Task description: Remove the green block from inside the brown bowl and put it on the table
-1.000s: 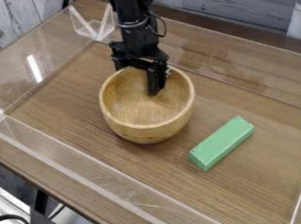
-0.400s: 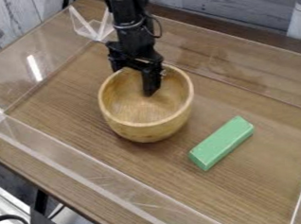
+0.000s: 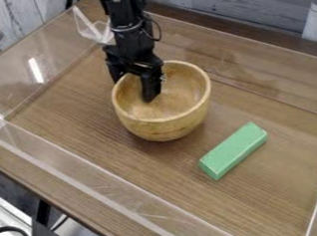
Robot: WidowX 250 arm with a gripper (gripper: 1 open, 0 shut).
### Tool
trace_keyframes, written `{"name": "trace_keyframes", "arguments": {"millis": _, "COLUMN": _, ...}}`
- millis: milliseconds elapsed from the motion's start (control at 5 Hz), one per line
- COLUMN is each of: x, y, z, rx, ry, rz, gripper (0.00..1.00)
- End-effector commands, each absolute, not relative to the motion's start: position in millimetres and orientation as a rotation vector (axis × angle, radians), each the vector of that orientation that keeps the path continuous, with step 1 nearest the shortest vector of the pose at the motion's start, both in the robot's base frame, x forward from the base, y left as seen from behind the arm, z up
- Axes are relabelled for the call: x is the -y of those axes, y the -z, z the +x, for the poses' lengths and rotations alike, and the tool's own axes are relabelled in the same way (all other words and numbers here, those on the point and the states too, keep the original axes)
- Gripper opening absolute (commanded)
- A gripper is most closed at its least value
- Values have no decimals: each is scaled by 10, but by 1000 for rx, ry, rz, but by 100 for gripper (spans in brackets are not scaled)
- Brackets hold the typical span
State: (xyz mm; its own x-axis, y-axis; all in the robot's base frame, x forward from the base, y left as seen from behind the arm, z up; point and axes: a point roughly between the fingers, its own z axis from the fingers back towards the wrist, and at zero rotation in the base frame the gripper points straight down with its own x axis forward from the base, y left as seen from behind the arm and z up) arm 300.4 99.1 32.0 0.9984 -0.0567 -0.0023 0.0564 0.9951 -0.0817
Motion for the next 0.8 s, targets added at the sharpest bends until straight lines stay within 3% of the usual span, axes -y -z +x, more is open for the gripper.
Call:
{"name": "trace_keyframes", "arguments": {"millis": 0, "x": -1017, "y": -459, "z": 3023, "rx": 37, "ry": 58, "rz": -60, "gripper": 100}}
{"name": "trace_keyframes", "arguments": {"millis": 600, "x": -984, "y": -428, "z": 2979, "rx": 25, "ry": 61, "rz": -62, "gripper": 100}}
